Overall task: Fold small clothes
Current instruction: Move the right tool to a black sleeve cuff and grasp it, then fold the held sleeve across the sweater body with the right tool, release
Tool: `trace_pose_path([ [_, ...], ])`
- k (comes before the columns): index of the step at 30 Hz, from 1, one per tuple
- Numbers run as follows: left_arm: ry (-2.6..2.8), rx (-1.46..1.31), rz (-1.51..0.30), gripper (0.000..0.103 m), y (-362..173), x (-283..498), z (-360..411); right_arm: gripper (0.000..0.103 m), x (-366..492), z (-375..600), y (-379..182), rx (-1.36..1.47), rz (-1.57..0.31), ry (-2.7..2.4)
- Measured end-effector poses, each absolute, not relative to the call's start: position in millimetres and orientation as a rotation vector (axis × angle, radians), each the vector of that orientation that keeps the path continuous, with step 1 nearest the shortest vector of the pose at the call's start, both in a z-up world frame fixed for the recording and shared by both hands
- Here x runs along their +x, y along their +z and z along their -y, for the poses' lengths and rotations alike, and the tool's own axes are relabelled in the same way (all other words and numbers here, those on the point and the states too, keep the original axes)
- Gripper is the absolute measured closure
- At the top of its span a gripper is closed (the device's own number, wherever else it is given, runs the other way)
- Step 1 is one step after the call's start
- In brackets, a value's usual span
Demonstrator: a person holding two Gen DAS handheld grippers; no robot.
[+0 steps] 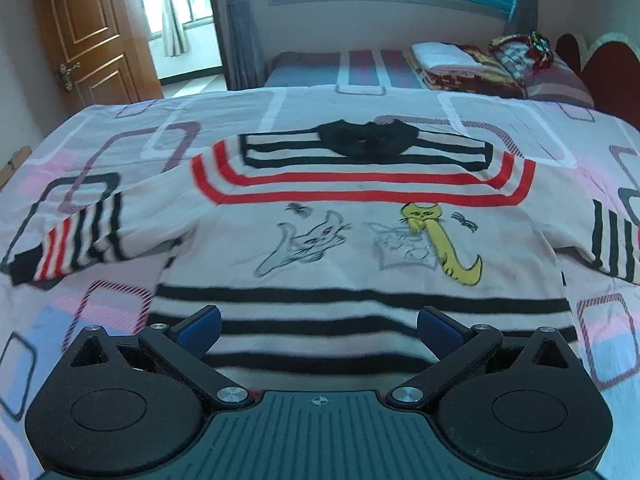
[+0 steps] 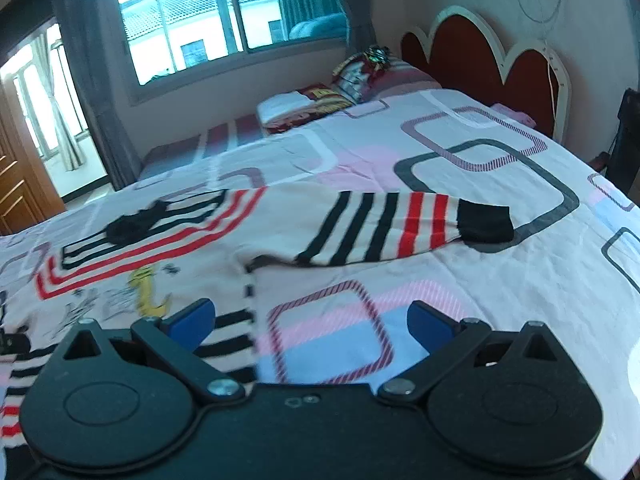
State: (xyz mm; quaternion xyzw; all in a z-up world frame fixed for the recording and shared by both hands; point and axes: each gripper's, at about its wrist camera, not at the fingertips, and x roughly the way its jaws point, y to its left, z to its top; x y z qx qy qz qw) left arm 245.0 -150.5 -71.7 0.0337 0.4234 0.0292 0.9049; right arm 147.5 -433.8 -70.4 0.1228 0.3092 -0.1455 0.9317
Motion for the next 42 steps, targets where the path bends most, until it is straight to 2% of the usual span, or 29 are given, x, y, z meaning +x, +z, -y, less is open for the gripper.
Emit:
trace_pose_path([
  [8, 0.048, 0.095, -0.902, 0.0, -93.6, 286.7, 184.9, 0.011, 202.3, 504.8, -105.0, 0.318, -0.69, -0.385],
  [10, 0.05, 0.103, -0.905, 0.0, -97.1, 294.2, 191.6, 0.016, 214.3, 526.2, -116.5, 0.36, -0.71, -0.408],
  [20, 0.088, 0.138, -0.899, 0.0, -104.3, 318.6, 198.7, 0.022, 247.0, 601.3, -146.7, 0.53, -0.714, -0.522],
  [23, 0.099, 0.139, -0.904, 0.0, -107.7, 326.4, 199.2, 0.031, 255.8, 612.5, -153.5, 0.534, -0.717, -0.542],
  [26, 0.104, 0.145, -0.907, 0.0, -110.4, 332.1, 198.1, 0.048, 262.7, 615.8, -155.7, 0.485, -0.709, -0.57],
  [28, 0.106, 0.141, -0.909, 0.0, -110.9, 334.0, 196.4, 0.074, 264.6, 620.3, -156.6, 0.479, -0.694, -0.575],
  [31, 0.099, 0.125, -0.907, 0.0, -108.7, 335.6, 189.3, 0.093, 264.8, 623.2, -154.3, 0.49, -0.658, -0.548],
  [36, 0.089, 0.067, -0.894, 0.0, -99.4, 342.1, 166.5, 0.094, 278.6, 580.5, -121.2, 0.379, -0.558, -0.408],
  [42, 0.065, 0.02, -0.851, 0.0, -87.2, 352.6, 123.4, 0.094, 326.8, 455.6, -78.5, 0.233, -0.501, -0.077],
])
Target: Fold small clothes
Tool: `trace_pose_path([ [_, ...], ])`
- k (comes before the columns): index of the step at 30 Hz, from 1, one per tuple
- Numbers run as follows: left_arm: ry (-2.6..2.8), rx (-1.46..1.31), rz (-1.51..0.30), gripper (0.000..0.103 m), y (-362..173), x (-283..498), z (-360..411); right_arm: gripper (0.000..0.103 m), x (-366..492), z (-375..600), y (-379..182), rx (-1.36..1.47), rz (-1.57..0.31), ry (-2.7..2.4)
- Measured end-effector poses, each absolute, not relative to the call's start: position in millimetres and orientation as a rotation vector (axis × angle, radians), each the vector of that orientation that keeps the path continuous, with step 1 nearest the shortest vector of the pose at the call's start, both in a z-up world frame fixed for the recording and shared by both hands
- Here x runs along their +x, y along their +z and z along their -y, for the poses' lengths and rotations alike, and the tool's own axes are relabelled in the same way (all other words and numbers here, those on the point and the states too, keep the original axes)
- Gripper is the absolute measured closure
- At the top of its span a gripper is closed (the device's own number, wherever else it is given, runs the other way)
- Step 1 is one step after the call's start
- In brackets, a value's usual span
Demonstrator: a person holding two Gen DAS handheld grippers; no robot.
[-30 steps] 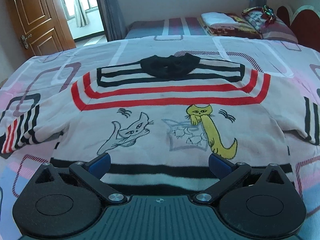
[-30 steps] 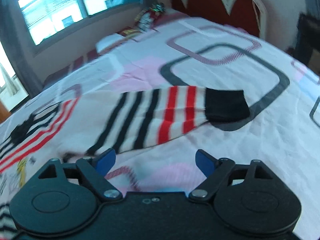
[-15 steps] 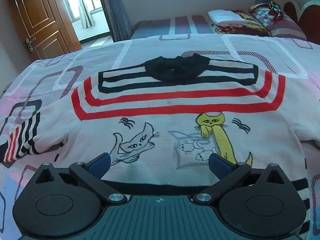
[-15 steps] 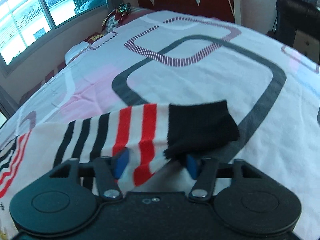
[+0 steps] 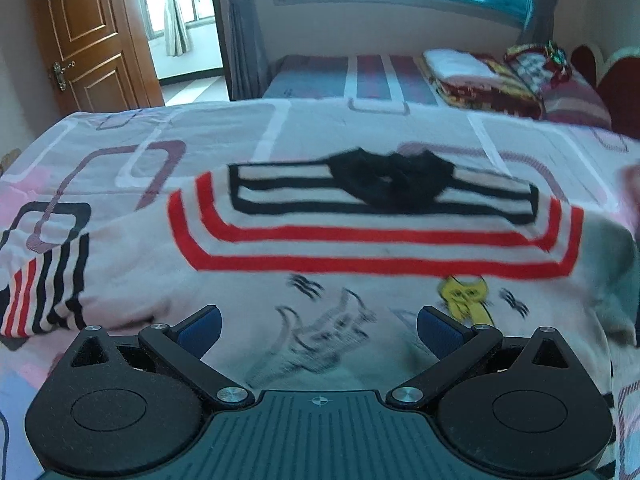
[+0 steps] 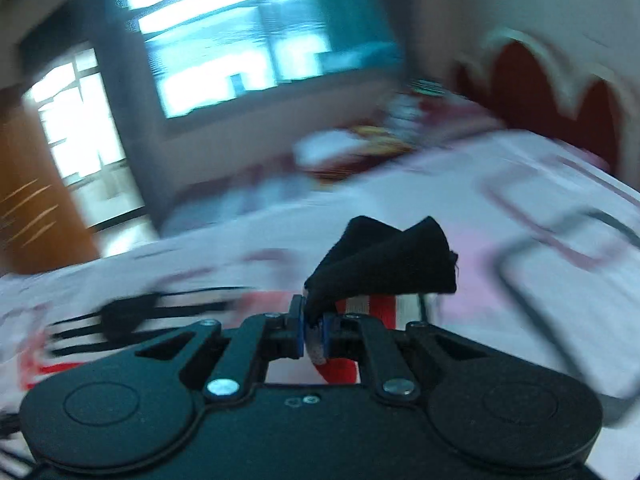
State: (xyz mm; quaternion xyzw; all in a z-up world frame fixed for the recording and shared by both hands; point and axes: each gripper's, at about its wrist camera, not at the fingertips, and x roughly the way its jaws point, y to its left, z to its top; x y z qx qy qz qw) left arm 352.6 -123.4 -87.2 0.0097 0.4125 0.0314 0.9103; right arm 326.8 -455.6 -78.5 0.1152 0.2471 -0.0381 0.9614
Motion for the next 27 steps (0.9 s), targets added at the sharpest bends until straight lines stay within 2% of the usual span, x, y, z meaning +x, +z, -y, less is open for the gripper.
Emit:
trace_pose_path([
  [3, 0.064, -0.013, -0.849, 0.0, -86.3, 361.1, 94.7, 0.094, 349.7, 380.2, -80.5, 0.202, -0.526, 0.086],
  [9, 0.05, -0.117, -0.909, 0.0, -100.6, 379.4, 42.9, 0.094, 378.8, 253.7, -125.4, 0.185, -0.667, 0.277],
  [11, 0.025, -0.157, -0.939, 0.0, -107.7, 384.5, 32.9, 0.086, 382.9, 228.4, -142.7, 0.179, -0.718, 0.3],
  [13, -0.01, -0.193, -0.968, 0.0, -114.8, 388.5, 27.9, 0.053, 383.4, 214.9, -154.2, 0.168, -0.782, 0.319],
  [15, -0.053, -0.216, -0.979, 0.0, -120.2, 389.1, 30.8, 0.04, 372.1, 215.1, -152.5, 0.163, -0.787, 0.324],
  [18, -0.12, -0.208, -0.985, 0.0, -130.6, 389.8, 47.2, 0.039, 336.0, 231.8, -130.3, 0.108, -0.71, 0.283],
  [19, -0.139, -0.2, -1.003, 0.0, -137.0, 392.2, 54.0, 0.034, 325.7, 240.6, -125.7, 0.093, -0.694, 0.261],
  [21, -0.16, -0.221, -1.053, 0.0, -146.2, 393.9, 62.6, 0.03, 312.7, 256.2, -118.8, 0.054, -0.673, 0.194],
  [27, -0.17, -0.459, -1.054, 0.0, -165.3, 395.0, 59.1, 0.03, 286.6, 302.5, -119.5, 0.103, -0.675, 0.068],
])
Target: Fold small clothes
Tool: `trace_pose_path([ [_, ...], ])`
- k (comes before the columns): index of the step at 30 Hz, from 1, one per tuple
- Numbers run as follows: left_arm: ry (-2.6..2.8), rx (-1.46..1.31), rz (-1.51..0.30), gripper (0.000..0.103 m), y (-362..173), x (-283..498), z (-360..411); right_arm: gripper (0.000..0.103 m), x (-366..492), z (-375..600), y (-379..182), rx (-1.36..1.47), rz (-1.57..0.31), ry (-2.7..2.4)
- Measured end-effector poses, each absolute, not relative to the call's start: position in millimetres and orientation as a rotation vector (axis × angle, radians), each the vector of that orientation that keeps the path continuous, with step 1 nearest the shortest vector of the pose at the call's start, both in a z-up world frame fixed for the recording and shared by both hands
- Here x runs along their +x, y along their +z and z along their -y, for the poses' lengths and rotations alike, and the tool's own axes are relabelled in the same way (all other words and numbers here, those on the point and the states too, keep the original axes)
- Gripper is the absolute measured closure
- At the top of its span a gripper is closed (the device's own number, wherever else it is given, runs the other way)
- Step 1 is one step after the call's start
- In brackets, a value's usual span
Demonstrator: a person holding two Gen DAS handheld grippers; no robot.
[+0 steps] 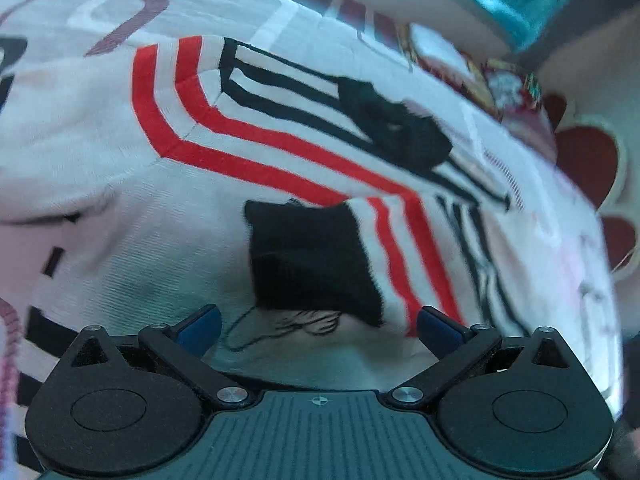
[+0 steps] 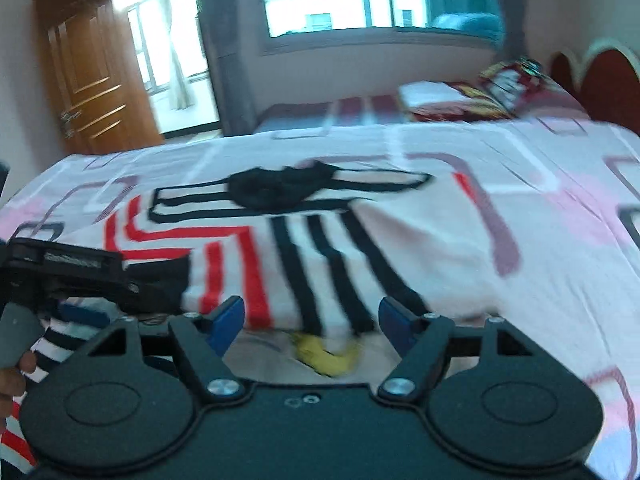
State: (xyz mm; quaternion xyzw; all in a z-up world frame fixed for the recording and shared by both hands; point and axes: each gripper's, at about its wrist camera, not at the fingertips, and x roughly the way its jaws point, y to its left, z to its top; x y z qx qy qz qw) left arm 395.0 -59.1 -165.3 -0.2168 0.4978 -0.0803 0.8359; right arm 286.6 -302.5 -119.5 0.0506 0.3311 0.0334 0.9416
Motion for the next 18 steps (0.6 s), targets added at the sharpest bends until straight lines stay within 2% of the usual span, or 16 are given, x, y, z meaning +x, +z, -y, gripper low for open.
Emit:
trace_pose_path([
  [5, -0.142, -0.614, -0.981, 0.001, -178.6, 408.6, 60.6, 0.03, 280.4, 322.1, -130.0, 0.127, -0.671, 0.014],
  [6, -0.137, -0.647, -0.965, 0.009, -180.4, 411.4, 60.2, 0.03, 281.4, 323.8, -131.2, 0.125, -0.669, 0.004],
  [7, -0.13, -0.664, -0.955, 0.027, -183.2, 414.8, 61.1, 0.03, 280.6, 327.0, -131.0, 0.129, -0.667, -0.004],
  [8, -0.129, -0.683, -0.939, 0.035, -186.2, 417.8, 61.3, 0.03, 280.2, 330.6, -130.7, 0.137, -0.663, -0.011],
  [10, -0.101, -0.716, -0.93, 0.062, -191.3, 424.5, 60.1, 0.03, 280.7, 334.9, -130.8, 0.141, -0.658, -0.02],
  [15, -0.066, -0.683, -0.895, 0.09, -189.1, 432.1, 64.1, 0.03, 284.2, 344.2, -134.2, 0.132, -0.659, -0.045],
  [18, -0.097, -0.656, -0.86, 0.092, -176.2, 437.5, 68.0, 0.031, 287.9, 352.5, -138.7, 0.111, -0.664, -0.094],
])
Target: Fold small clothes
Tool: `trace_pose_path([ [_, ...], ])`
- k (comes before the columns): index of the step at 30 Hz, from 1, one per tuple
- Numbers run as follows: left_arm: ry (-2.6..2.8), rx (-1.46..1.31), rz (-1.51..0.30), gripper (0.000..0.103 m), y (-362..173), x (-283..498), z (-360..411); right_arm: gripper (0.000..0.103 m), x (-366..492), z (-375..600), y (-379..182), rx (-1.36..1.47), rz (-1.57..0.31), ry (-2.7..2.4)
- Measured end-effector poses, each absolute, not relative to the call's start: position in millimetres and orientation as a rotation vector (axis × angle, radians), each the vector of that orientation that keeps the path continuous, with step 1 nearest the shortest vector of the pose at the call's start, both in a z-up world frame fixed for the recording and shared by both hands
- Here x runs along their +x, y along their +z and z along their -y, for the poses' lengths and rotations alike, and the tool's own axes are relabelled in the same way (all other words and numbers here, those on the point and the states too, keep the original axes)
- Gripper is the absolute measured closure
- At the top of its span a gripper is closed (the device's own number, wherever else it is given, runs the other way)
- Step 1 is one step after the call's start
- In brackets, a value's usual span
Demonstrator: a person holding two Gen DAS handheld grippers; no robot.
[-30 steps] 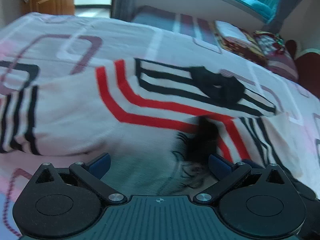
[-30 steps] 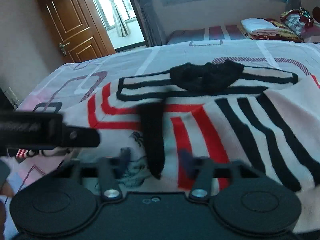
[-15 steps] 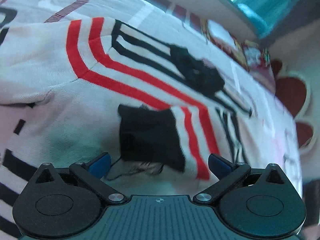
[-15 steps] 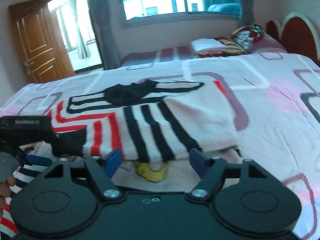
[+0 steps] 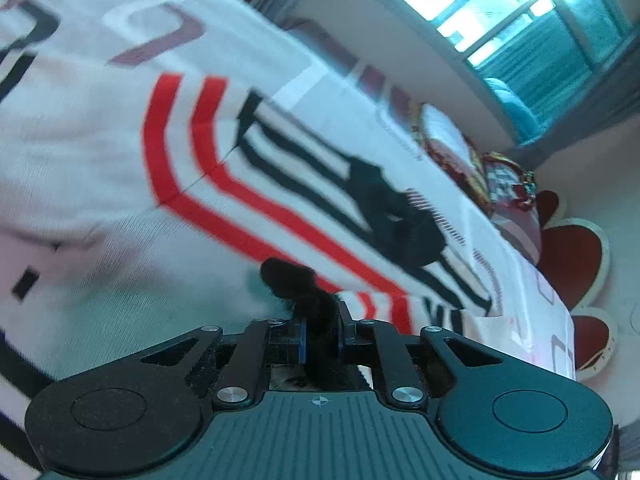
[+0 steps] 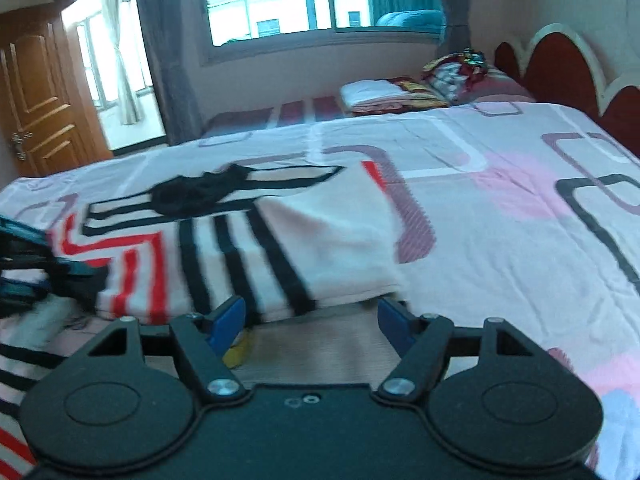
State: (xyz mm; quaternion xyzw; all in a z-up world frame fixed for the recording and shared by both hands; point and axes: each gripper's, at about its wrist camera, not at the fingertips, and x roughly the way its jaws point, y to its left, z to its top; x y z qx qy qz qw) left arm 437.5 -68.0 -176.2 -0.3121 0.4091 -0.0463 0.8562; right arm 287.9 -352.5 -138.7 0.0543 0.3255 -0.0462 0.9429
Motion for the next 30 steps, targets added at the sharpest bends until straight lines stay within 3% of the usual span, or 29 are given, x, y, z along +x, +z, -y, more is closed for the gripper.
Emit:
trace_pose_path([
  [6, -0.105, -0.641, -0.789, 0.093, -151.5, 458.0, 53.2, 0.04, 310.5, 363.9, -158.4, 0.03, -0.724, -0.176],
  [9, -0.072, -0.646, -0.764, 0.099, -145.0, 470.5, 37.7, 0.055, 324.3, 364.3, -166.9, -0.028, -0.737, -0.196],
  [14, -0.008, -0.61, -0.818, 0.099, -165.8, 483.3, 27.4, 0.065, 339.6, 362.9, -163.1, -0.033, -0.716, -0.16],
  [16, -0.004, -0.565, -0.82, 0.099, -169.2, 478.1, 27.8, 0.082, 337.6, 365.5, -161.0, -0.031, -0.707, -0.158],
  [17, -0.005, -0.538, -0.82, 0.099, -170.3, 478.9, 30.7, 0.085, 336.7, 370.7, -162.1, -0.019, -0.713, -0.167],
  [21, 0.012, -0.458, -0.847, 0.099, -181.4, 474.3, 35.7, 0.086, 328.7, 395.9, -172.8, 0.095, -0.739, -0.195],
  [24, 0.026, -0.408, -0.787, 0.099, -158.2, 455.7, 34.1, 0.085, 325.5, 392.6, -170.2, 0.098, -0.756, -0.191],
  [30, -0.073, -0.345, -0.713, 0.099, -118.1, 453.3, 46.2, 0.074, 305.6, 400.6, -135.2, 0.179, -0.66, -0.136],
])
